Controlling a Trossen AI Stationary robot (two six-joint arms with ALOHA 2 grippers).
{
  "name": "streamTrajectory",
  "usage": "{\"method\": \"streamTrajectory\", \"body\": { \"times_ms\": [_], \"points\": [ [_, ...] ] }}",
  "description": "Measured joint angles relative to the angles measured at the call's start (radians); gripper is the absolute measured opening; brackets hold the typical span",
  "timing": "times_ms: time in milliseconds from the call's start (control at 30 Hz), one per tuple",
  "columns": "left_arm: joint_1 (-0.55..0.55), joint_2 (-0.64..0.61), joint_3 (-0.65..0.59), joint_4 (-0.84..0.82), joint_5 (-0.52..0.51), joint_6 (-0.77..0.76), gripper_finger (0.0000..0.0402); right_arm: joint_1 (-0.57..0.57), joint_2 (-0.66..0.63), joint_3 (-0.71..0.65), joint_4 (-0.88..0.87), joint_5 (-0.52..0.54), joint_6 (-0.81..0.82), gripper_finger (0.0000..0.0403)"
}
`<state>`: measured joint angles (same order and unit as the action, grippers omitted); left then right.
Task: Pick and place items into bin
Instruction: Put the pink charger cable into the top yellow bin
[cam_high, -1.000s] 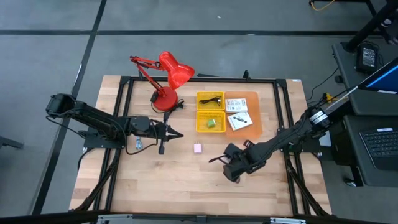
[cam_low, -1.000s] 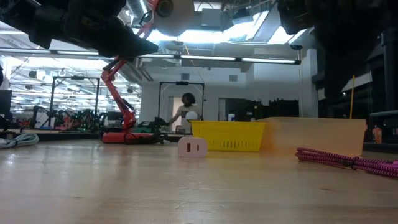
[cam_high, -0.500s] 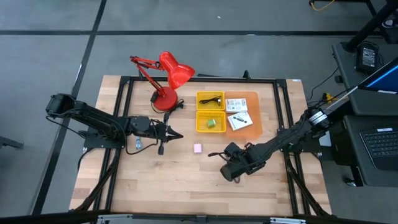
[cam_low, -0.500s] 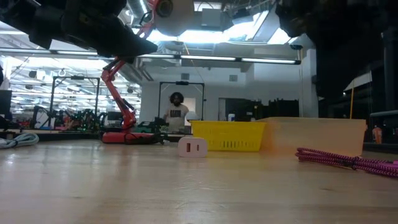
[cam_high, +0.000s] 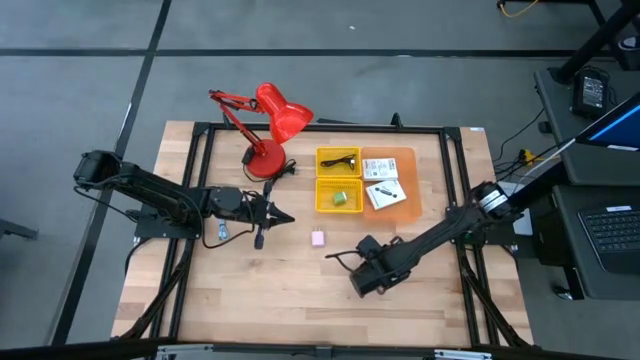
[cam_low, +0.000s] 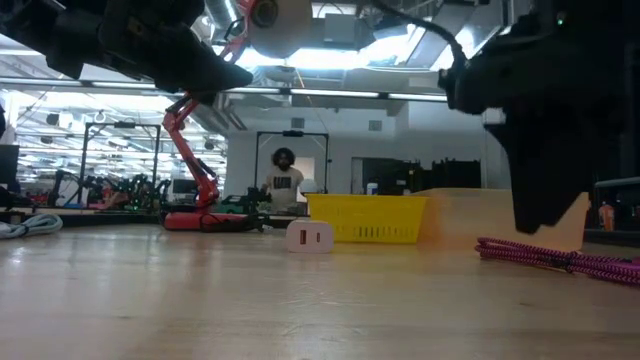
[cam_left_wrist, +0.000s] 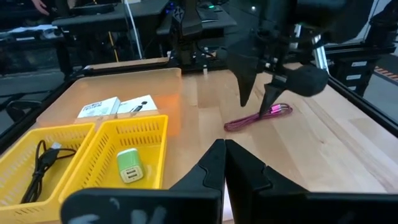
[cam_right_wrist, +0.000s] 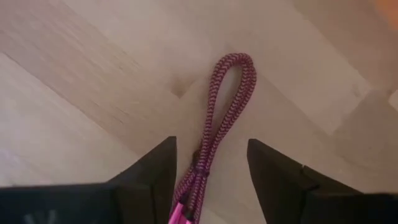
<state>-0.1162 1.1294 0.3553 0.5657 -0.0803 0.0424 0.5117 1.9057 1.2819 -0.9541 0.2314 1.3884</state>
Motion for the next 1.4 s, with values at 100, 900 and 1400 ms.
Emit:
{"method": "streamTrajectory", "body": {
  "times_ms": [100,900,1400],
  "points": [
    [0.0,0.0,0.0,-0.002,0.0,-0.003,0.0004,0.0,0.017,0.0,0.025,-0.003,0.001,0.0177],
    [0.0,0.0,0.0,-0.015,0.005,-0.032,0.0004,-0.003,0.032,-0.076,0.125,0.005,0.046,0.0175],
    [0.0,0.0,0.0,-0.016,0.006,-0.03,0.0002,-0.004,0.033,-0.078,0.127,0.018,0.027,0.0008]
  ]
}}
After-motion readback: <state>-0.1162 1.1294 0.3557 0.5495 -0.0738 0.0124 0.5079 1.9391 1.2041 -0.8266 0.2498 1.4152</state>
